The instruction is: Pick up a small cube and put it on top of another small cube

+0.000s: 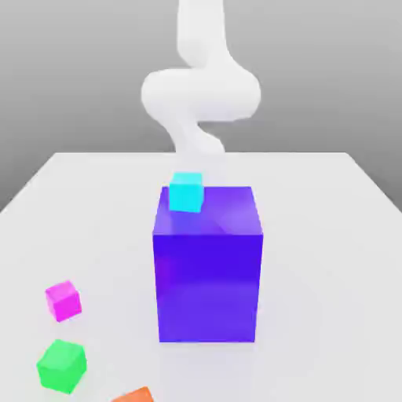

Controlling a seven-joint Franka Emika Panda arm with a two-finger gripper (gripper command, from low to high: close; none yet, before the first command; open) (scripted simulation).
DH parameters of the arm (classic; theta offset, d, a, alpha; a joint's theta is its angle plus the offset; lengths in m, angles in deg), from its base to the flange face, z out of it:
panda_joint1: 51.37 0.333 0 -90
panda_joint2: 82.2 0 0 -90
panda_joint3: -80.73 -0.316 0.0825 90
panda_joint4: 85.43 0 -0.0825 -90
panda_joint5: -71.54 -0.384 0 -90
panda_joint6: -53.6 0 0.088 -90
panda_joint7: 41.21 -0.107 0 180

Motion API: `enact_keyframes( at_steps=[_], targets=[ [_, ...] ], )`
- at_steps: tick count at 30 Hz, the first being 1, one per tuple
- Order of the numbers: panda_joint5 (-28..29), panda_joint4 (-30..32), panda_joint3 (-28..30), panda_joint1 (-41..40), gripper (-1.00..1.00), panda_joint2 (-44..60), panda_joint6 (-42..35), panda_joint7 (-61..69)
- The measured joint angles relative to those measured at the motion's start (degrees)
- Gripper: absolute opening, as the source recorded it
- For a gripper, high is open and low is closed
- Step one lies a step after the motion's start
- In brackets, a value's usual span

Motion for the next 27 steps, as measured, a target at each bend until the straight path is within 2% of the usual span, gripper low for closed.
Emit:
enact_keyframes(
  at_steps=[16,21,23,27],
  targets=[
    [-5.5,16.2,14.7,-10.6,0.0,33.7,19.7,-3.2],
    [-6.3,21.3,18.0,-16.3,0.0,44.0,25.8,-4.8],
    [-8.4,21.7,17.3,-17.4,0.0,47.9,28.4,-3.7],
    [-15.2,20.4,10.9,-22.4,0.0,55.3,33.9,1.4]
  ],
)
